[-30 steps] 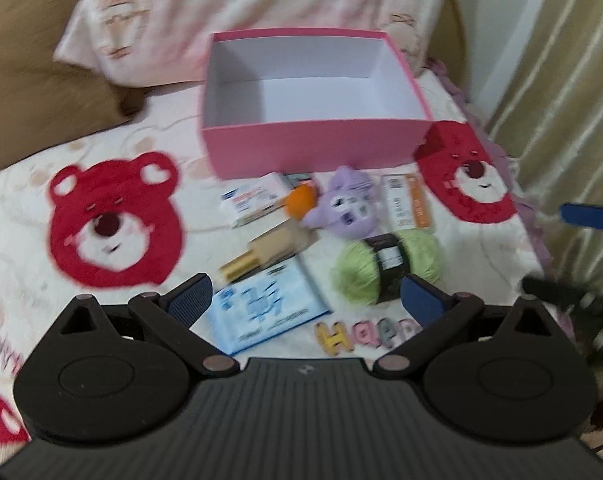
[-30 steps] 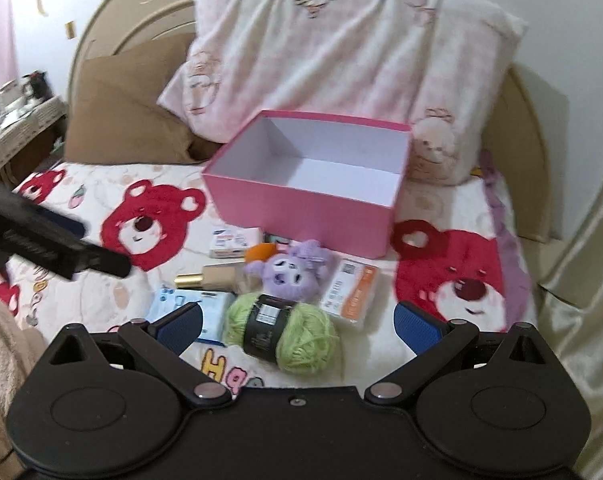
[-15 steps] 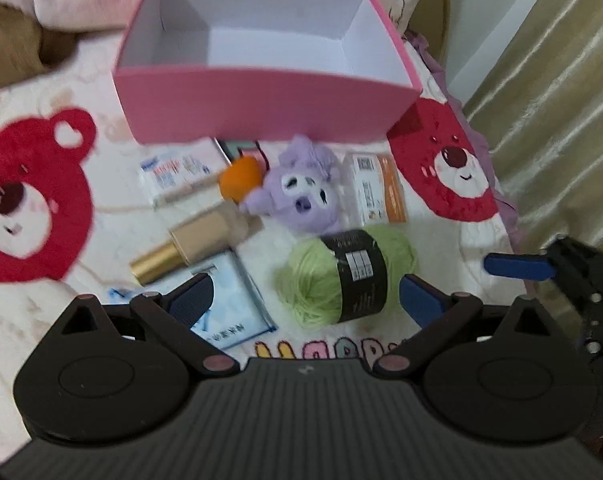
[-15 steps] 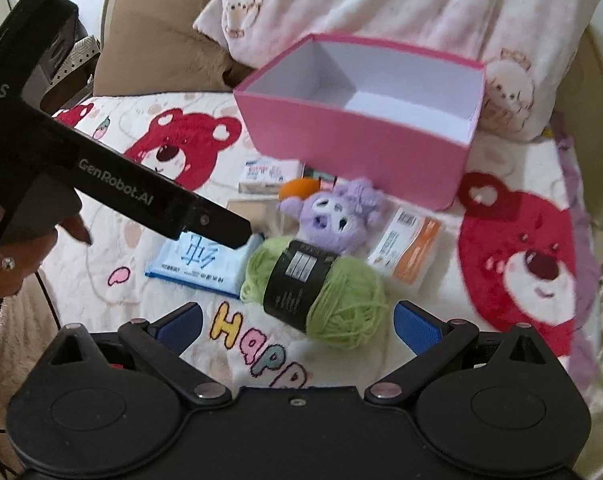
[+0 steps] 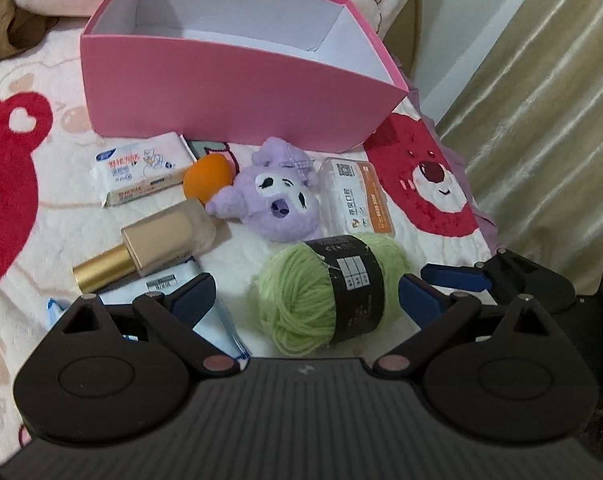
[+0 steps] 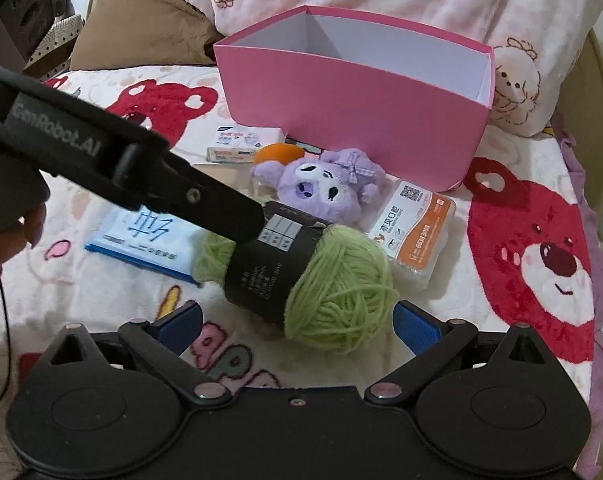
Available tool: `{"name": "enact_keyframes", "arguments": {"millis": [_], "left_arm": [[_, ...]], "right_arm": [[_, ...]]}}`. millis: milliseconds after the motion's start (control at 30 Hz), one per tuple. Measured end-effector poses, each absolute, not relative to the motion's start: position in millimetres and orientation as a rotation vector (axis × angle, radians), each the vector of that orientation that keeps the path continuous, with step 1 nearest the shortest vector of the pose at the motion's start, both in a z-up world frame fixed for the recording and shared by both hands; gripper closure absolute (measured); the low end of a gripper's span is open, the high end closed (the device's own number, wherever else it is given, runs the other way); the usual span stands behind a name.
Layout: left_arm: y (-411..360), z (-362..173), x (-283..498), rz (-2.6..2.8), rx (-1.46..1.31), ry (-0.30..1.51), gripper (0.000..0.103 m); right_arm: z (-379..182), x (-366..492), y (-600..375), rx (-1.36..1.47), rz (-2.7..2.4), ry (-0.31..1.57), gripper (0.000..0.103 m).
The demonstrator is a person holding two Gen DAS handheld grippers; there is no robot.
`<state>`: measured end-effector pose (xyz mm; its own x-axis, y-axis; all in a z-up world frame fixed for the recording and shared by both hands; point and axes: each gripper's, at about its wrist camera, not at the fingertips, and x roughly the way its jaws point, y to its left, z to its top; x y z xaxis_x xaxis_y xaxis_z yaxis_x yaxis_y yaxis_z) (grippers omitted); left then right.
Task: Organize objects
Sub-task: 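Reach the right tool to the green yarn ball and close on it, then carry the yarn ball into the pink box and open the right tool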
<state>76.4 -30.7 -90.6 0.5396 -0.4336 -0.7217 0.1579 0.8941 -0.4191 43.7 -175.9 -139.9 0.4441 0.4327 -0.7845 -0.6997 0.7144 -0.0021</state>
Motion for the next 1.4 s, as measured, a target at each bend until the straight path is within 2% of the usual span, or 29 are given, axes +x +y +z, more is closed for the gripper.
{"name": "enact_keyframes", "arguments": {"millis": [133, 267, 333, 367, 467, 533, 767, 1033, 1400], "left_arm": [[-35.1, -96.1, 76.6, -0.382, -0.304, 0.899, 0.015], [-37.9, -113.1, 78.8, -0.393, -0.321, 0.947, 0.039], [-36.0, -119.0, 78.6, -0.408, -0.363, 0.953, 0.043], [-34.6, -120.0, 78.2, -0.418, -0.384, 0.944, 0.045], [-36.5, -118.5, 77.3, -0.436, -0.360, 0.928, 0.047], [-36.1, -117.7, 77.0, -0.463, -0.385, 0.942, 0.048], [-37.4, -93.5, 68.1, -0.470, -0.362, 0.952, 0.048], [-36.3, -32.6, 80.5, -0.483, -0.354, 0.873, 0.048], [-28.2, 56.0, 145.7, -0.454, -0.307, 0.738, 0.048]], "right_arm": [[-153.3, 57.5, -176.5, -0.297, 0.680, 0.879, 0.001], [-164.5, 62.3, -177.1, -0.256, 0.663, 0.905, 0.002], [-168.0, 59.3, -176.7, -0.240, 0.677, 0.917, 0.007], [-169.2, 57.5, -175.6, -0.244, 0.692, 0.924, 0.015], [-169.6, 49.5, -171.3, -0.323, 0.680, 0.887, 0.026], [-165.4, 49.2, -173.6, -0.315, 0.686, 0.886, 0.030], [-137.1, 34.0, -168.7, -0.346, 0.697, 0.827, 0.030], [-80.0, 36.4, -166.8, -0.423, 0.664, 0.703, 0.033], [-2.2, 115.0, -154.3, -0.458, 0.688, 0.584, 0.036]]}}
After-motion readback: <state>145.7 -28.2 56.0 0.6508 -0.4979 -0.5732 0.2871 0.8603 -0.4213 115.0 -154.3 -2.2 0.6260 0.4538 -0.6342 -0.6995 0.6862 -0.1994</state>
